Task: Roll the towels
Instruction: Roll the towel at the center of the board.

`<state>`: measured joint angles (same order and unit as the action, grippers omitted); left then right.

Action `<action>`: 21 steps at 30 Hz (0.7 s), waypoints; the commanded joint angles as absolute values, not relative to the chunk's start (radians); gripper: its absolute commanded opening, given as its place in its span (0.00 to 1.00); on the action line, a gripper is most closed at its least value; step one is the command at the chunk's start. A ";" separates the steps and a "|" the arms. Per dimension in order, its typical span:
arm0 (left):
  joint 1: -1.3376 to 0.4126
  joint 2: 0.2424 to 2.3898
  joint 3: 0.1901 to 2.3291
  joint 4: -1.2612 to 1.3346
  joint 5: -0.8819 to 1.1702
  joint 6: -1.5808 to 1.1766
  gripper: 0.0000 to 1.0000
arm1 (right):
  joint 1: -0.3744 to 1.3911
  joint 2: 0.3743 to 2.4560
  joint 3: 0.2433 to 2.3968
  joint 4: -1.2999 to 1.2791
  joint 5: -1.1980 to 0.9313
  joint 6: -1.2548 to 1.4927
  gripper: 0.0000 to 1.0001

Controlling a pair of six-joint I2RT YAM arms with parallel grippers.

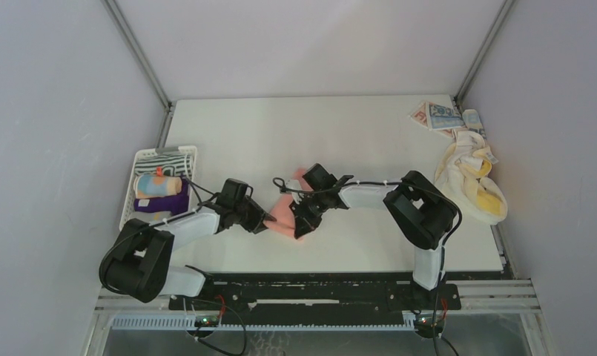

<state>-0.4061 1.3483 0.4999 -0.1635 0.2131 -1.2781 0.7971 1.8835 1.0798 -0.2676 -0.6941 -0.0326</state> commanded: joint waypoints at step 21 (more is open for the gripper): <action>-0.395 1.468 0.634 -0.342 0.306 -1.253 0.00 | 0.997 1.592 0.913 -0.091 -0.209 -0.142 0.55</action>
